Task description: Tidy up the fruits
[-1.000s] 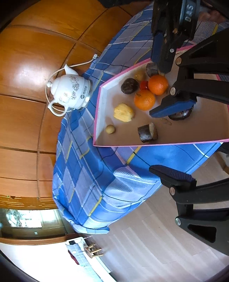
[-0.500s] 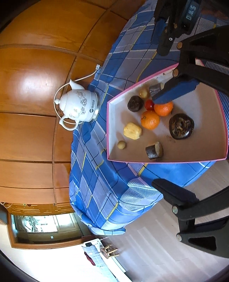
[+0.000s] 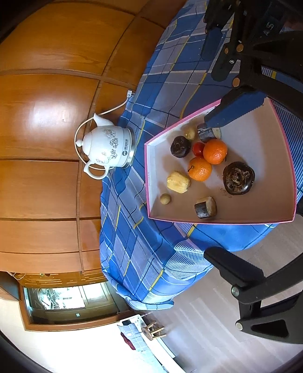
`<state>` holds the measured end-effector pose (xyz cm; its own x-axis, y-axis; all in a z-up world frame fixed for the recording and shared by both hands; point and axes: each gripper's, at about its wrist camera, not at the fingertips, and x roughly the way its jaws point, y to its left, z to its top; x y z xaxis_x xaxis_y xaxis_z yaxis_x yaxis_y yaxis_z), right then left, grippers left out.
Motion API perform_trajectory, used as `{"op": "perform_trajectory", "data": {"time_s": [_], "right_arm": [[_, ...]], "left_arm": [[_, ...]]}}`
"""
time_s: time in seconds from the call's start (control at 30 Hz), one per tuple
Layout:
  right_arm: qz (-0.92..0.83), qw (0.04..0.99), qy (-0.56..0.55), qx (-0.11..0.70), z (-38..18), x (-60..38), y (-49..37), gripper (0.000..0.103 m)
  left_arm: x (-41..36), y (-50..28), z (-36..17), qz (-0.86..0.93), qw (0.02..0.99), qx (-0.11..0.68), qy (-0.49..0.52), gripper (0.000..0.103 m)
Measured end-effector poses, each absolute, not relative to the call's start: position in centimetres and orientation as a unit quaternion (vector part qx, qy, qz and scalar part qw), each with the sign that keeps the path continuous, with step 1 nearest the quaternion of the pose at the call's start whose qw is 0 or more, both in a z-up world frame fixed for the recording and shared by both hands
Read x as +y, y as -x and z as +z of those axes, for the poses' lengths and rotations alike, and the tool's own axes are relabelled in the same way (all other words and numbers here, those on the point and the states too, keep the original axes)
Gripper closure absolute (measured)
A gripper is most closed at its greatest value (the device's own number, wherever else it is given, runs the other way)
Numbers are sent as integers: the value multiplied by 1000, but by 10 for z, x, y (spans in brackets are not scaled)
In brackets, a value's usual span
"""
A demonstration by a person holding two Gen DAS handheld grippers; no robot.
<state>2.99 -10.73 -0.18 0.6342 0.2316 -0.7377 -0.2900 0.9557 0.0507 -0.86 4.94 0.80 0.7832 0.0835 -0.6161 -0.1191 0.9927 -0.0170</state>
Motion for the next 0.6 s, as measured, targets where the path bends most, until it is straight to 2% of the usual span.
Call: {"op": "perform_trajectory", "data": {"time_s": [0.6], "right_arm": [[148,902,39,403,-1,-104,-29,55]], "left_arm": [[50,8,10,77,944,319,24,0]]}}
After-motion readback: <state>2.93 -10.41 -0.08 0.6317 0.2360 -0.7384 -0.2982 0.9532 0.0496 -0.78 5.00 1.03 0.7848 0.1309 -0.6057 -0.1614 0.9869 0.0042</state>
